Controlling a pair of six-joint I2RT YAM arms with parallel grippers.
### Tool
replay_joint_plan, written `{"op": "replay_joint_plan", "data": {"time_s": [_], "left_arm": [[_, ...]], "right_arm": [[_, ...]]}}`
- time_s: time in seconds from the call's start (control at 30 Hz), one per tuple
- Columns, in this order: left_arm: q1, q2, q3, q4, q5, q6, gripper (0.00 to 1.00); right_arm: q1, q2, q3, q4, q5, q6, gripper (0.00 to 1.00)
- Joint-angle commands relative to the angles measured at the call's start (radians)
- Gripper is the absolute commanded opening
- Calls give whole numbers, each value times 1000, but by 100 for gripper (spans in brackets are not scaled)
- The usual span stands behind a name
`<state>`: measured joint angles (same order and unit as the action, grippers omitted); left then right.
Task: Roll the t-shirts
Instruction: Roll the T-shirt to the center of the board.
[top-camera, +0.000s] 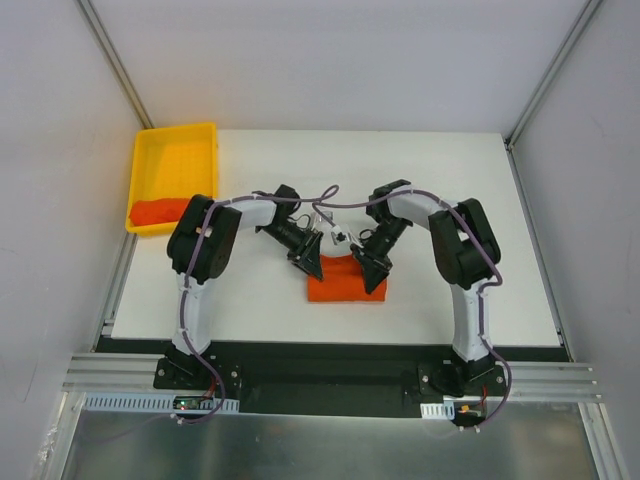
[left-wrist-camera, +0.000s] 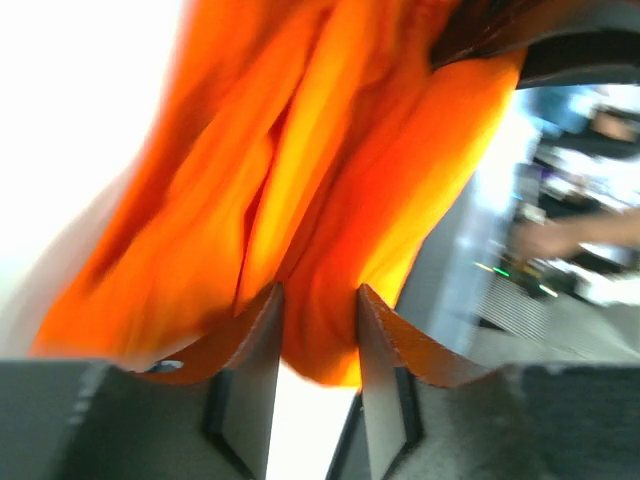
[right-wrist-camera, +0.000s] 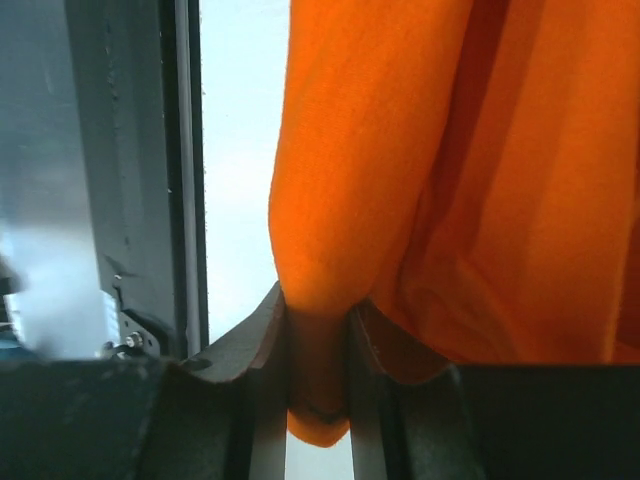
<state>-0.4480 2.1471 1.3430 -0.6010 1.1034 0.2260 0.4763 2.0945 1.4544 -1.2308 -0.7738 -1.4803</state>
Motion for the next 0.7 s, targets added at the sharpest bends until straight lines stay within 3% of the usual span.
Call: {"op": "replay_joint_plan", "data": {"time_s": [0.0,0.13,0.27,0.43,0.53,0.67], "left_arm": [[86,-231,-42,124,-261,-73,36],[124,-406,-128,144,-327,-76,40],[114,-600,-264,161,-401,51,47],[-107,-829,-410,246,-597,396,50],[-245,-874,-502,381,-718,495,54],[-345,-843,-554,520,-737,552,56]], "right_arm": [[-13,134,106,-242,57,24,13],[-16,222,196,-321,73,78,13],[-36,297,294,-357,61,143,13],[-57,386,382,-424,41,196,12],[-65,386,385,-424,30,195,12],[-74,387,386,-424,19,199,13]]}}
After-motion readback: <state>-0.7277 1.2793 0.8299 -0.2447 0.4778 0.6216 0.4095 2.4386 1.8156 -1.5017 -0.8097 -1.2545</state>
